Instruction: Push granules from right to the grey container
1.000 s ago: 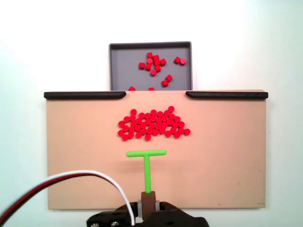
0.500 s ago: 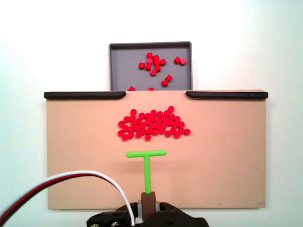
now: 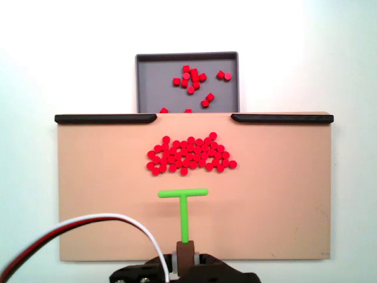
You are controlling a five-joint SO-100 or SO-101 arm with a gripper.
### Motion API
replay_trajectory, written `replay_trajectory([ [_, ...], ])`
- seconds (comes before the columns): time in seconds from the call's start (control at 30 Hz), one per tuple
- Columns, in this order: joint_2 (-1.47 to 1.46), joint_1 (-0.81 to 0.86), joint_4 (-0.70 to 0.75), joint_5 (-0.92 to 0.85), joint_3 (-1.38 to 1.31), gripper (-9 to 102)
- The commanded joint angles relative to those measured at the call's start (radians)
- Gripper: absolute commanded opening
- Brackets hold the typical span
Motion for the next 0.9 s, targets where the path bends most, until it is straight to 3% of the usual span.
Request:
replay_trajectory([
  [0.0,0.032,0.003,0.003,0.008,-0.025,0],
  [0.3,0.006,0.009,-0.006,-0.034,-0.029,0],
  [0.5,0.009,0.058,-0.006,-0.169,-0.035,0],
  [0.7,0.015,0.184,-0.006,-0.442,-0.038,0],
  [0.87,0.017,0.307,-0.008,-0.802,-0.041,0],
])
